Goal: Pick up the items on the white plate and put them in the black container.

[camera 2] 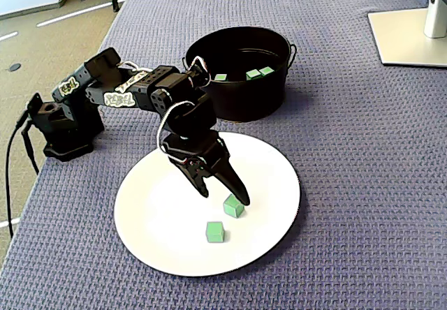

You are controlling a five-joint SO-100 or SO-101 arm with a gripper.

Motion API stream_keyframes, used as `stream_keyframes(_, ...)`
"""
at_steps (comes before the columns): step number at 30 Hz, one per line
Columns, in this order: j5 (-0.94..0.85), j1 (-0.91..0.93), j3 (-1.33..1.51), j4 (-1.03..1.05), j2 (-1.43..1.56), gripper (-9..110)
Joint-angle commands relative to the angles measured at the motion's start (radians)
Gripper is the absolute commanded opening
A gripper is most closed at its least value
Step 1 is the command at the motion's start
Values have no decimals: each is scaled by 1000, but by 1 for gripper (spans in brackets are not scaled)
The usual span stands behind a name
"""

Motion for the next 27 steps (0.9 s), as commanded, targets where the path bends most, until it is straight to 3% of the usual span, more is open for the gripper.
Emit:
stream_keyframes(1,-12,-12,-51,-17,2,33)
stream_keyframes(11,-6,-17,-11,-74,-14,14)
stream_keyframes(23,-12,-21,-8,-81,-28,0)
stream_keyframes(27,12,-18,150,-146,92,0)
